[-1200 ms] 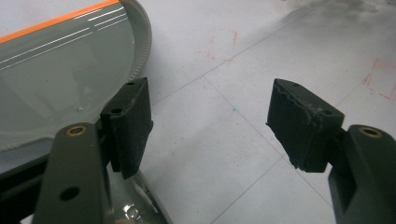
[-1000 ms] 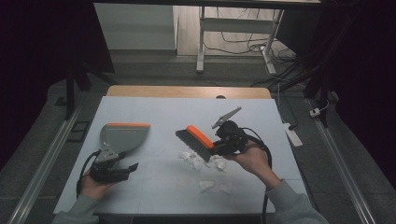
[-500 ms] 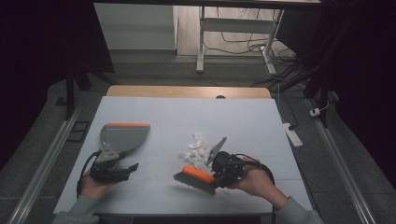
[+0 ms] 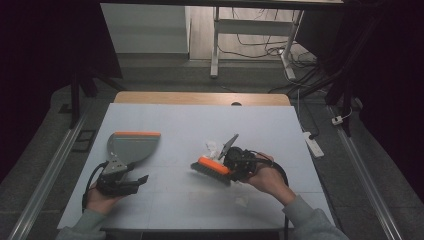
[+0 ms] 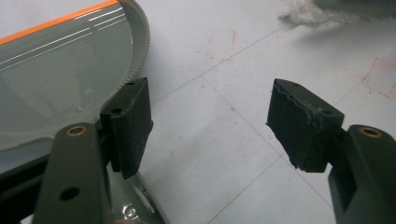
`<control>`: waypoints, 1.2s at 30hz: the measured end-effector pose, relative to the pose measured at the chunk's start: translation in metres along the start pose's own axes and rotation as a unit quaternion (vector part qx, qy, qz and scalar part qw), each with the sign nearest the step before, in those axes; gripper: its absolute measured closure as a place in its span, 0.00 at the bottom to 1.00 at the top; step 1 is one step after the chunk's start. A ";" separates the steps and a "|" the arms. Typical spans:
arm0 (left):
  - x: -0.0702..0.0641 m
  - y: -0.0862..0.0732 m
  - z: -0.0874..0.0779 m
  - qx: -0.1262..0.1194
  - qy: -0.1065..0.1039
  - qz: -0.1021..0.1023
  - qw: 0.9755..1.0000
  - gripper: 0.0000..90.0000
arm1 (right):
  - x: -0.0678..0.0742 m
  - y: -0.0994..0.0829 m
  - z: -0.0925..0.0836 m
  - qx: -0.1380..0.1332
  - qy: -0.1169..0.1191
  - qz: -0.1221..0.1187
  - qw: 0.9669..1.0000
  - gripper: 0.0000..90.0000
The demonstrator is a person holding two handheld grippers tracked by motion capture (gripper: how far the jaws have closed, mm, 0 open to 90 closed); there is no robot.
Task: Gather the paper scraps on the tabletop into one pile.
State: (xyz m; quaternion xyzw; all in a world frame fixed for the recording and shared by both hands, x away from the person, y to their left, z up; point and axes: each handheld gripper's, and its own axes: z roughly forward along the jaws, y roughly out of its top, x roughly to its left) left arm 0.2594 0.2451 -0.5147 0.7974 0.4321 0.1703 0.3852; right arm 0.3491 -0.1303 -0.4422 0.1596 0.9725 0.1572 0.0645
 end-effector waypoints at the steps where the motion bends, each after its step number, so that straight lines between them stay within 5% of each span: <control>1: 0.000 0.000 0.000 0.000 0.000 0.000 1.000 0.35 | -0.003 -0.001 -0.002 -0.009 0.001 0.004 1.000 0.79; 8: 0.000 0.000 0.001 0.001 -0.001 0.000 1.000 0.35 | -0.002 -0.018 -0.046 -0.070 0.007 0.011 0.997 0.79; 15: -0.001 0.000 0.001 0.002 0.000 0.003 1.000 0.35 | 0.001 -0.057 -0.070 -0.064 0.004 0.029 0.997 0.79; 20: -0.002 0.001 0.002 0.004 0.000 0.003 1.000 0.35 | 0.010 -0.082 -0.065 -0.041 0.029 0.018 0.999 0.79; 26: -0.003 0.001 0.003 0.006 0.001 0.004 1.000 0.35 | 0.032 -0.082 -0.049 0.001 0.065 -0.025 0.998 0.79; 29: -0.003 0.001 0.002 0.006 0.002 0.003 1.000 0.35 | 0.034 -0.079 -0.034 0.020 0.045 -0.049 0.998 0.79; 36: -0.003 0.001 0.003 0.007 0.001 0.004 1.000 0.35 | 0.016 -0.059 -0.019 0.008 0.038 -0.057 0.998 0.79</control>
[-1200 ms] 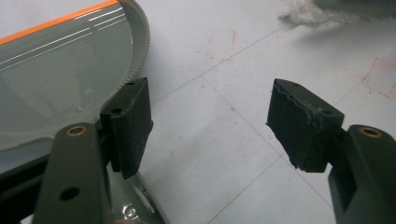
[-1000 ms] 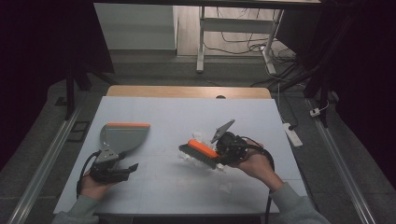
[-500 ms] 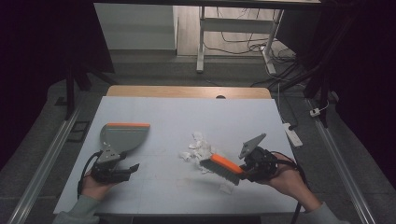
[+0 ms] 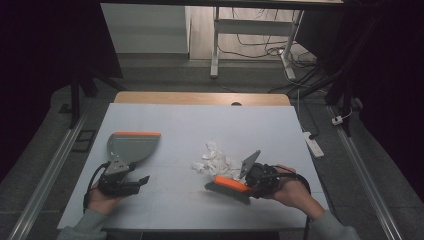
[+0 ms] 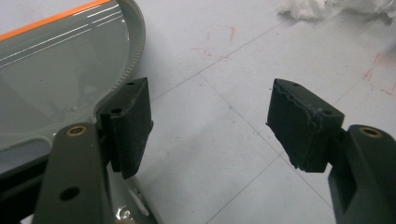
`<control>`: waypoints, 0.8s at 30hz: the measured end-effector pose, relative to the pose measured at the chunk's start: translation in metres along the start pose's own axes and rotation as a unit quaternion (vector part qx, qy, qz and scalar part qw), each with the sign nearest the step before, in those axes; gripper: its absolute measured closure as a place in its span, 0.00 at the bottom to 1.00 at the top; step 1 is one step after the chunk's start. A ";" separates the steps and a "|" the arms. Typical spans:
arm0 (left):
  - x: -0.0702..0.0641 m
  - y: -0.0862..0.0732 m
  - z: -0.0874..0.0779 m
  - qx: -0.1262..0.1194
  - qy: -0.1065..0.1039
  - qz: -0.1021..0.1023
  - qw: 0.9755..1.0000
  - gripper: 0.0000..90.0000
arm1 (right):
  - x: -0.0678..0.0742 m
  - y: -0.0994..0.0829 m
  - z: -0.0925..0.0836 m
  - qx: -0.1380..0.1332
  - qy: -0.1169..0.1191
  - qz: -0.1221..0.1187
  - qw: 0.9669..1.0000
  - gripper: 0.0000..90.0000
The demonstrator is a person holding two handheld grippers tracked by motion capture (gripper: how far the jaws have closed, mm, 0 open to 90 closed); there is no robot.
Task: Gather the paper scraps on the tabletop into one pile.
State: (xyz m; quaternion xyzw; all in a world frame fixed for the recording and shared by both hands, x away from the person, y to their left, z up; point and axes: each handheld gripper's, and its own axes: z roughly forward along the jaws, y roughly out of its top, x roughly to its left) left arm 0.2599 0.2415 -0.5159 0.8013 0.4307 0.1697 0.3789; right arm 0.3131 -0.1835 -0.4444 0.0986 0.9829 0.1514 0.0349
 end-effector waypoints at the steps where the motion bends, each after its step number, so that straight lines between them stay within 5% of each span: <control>1: 0.000 0.000 0.000 0.000 0.000 0.000 1.000 0.35 | -0.005 0.003 0.001 -0.008 -0.008 -0.003 1.000 0.79; 9: 0.001 -0.001 0.000 -0.001 0.000 -0.001 1.000 0.35 | -0.030 0.018 -0.004 -0.085 -0.061 0.016 0.994 0.79; 17: 0.000 -0.001 0.000 0.000 -0.001 0.001 1.000 0.35 | -0.028 0.002 -0.036 -0.129 -0.050 0.038 0.990 0.79; 24: -0.001 -0.001 0.000 0.000 -0.001 0.002 1.000 0.35 | -0.006 0.010 -0.017 -0.088 0.004 0.004 0.996 0.79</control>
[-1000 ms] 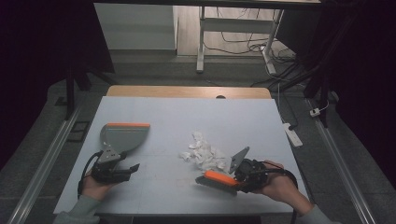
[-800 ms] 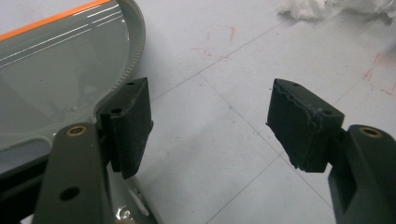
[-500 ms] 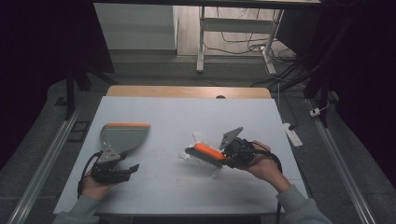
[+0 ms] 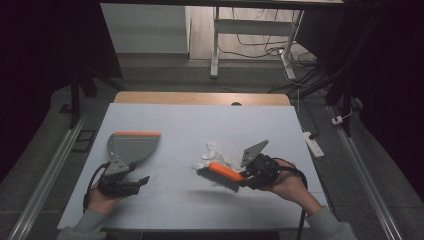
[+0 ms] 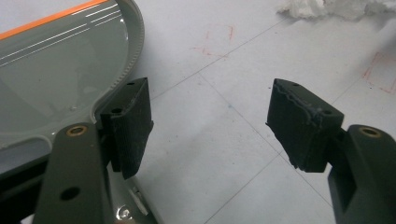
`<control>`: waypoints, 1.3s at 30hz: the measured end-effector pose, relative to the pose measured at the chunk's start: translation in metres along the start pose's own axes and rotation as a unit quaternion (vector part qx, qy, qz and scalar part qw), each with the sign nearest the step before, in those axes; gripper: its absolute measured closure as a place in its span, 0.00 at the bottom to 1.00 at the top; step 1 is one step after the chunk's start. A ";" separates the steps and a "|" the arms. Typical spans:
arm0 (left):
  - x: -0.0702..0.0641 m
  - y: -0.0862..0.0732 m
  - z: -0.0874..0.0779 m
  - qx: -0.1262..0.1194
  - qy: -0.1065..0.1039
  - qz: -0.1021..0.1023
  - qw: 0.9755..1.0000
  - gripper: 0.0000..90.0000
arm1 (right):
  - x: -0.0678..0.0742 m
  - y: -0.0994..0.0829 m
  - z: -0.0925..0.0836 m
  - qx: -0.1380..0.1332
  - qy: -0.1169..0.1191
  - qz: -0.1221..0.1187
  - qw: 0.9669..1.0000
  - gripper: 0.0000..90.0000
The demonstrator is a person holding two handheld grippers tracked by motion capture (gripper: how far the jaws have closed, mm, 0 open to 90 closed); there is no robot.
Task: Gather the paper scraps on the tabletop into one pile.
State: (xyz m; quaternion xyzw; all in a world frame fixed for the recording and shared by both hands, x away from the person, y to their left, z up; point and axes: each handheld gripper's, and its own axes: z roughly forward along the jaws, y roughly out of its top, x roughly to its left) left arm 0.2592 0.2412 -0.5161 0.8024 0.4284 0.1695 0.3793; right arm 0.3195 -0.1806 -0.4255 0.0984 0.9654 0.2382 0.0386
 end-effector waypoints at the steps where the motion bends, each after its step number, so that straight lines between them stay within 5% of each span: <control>1: 0.000 0.000 0.000 0.000 0.000 0.000 1.000 0.35 | 0.002 0.002 0.007 0.009 -0.001 -0.007 1.000 0.79; 4: 0.000 0.000 0.000 0.000 0.001 0.001 1.000 0.35 | 0.002 0.008 0.027 0.037 -0.012 -0.013 0.999 0.79; 8: 0.000 0.000 -0.001 0.000 0.001 -0.001 1.000 0.35 | -0.010 0.016 0.033 0.040 -0.042 -0.003 0.998 0.79; 10: 0.001 -0.001 0.000 0.000 0.000 -0.001 1.000 0.35 | -0.014 0.016 0.032 0.031 -0.033 0.001 0.999 0.79; 15: 0.001 -0.001 0.000 0.001 -0.001 0.000 1.000 0.35 | -0.014 0.019 0.007 -0.015 -0.016 0.004 1.000 0.79; 21: 0.001 0.000 0.000 0.001 -0.001 0.002 1.000 0.35 | -0.056 0.034 -0.016 -0.048 -0.055 0.047 0.996 0.79; 28: 0.001 -0.001 0.000 0.001 -0.002 0.002 1.000 0.35 | -0.113 0.057 0.013 0.001 -0.128 0.069 0.989 0.79; 31: 0.002 -0.001 0.000 0.001 -0.003 0.000 1.000 0.35 | -0.133 0.064 0.029 0.023 -0.134 0.068 0.988 0.79; 39: 0.004 -0.002 0.000 0.000 -0.003 -0.001 1.000 0.35 | -0.146 0.081 0.066 0.097 -0.148 0.009 0.984 0.79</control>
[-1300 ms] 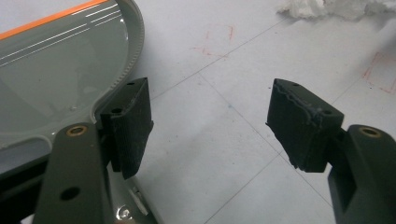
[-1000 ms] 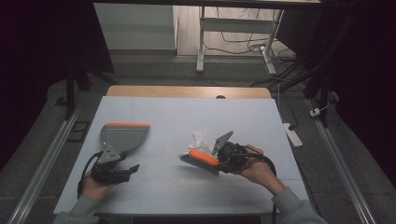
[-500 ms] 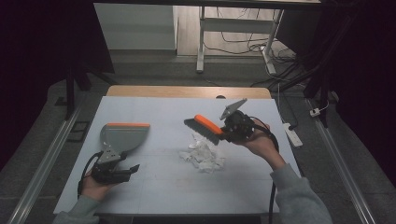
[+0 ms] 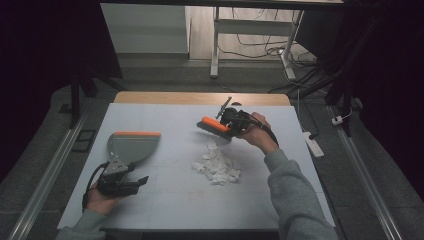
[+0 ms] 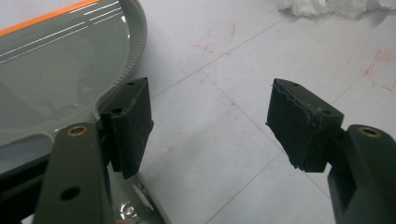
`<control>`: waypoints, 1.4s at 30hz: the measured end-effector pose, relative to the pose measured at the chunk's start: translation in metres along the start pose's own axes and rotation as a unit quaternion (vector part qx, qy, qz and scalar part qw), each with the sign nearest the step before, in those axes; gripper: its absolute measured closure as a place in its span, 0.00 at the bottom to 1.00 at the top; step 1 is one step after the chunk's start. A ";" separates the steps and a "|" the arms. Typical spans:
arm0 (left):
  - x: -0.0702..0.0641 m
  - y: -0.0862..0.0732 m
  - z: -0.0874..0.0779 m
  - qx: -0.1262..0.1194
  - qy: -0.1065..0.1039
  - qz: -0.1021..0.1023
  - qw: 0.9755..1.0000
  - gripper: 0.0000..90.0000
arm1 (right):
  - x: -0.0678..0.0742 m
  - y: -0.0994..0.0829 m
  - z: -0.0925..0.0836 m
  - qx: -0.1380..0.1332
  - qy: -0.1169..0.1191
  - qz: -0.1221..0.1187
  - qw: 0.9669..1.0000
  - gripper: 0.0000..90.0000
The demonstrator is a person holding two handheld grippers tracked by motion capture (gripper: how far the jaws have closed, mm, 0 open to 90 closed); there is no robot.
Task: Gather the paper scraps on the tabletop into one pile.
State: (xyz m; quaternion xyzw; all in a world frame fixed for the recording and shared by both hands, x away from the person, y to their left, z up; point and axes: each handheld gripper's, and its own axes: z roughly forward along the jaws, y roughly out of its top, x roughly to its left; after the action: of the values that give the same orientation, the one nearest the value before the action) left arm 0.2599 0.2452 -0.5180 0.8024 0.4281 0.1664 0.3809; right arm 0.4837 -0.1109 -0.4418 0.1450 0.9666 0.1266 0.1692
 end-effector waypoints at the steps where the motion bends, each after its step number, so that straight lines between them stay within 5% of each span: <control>1: 0.000 0.000 0.000 0.000 0.000 0.000 1.000 0.35 | 0.002 0.001 0.002 0.002 0.005 -0.003 1.000 0.79; 9: -0.001 0.000 0.000 0.001 -0.001 0.003 1.000 0.35 | 0.030 0.001 -0.004 0.029 0.020 -0.068 0.997 0.79; 14: -0.001 0.000 0.001 0.002 0.000 0.003 1.000 0.35 | 0.039 -0.015 -0.017 0.016 0.042 -0.070 0.997 0.79; 19: -0.001 0.001 0.001 0.002 0.001 0.000 1.000 0.35 | 0.026 -0.033 -0.033 -0.047 0.042 -0.001 0.998 0.79; 25: 0.000 0.002 0.002 0.002 0.002 -0.003 1.000 0.35 | 0.020 -0.050 -0.050 -0.086 0.037 0.039 0.995 0.79; 35: 0.000 0.003 0.003 0.002 0.002 -0.002 1.000 0.35 | 0.032 -0.089 -0.069 -0.112 0.027 0.088 0.989 0.79; 42: -0.001 0.003 0.000 -0.005 0.001 0.000 1.000 0.35 | 0.052 -0.118 -0.080 -0.118 0.023 0.114 0.986 0.79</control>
State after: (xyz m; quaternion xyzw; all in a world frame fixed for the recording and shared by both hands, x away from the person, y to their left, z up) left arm 0.2612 0.2430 -0.5160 0.8004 0.4277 0.1697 0.3843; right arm 0.3801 -0.2189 -0.4189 0.2308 0.9256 0.2613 0.1473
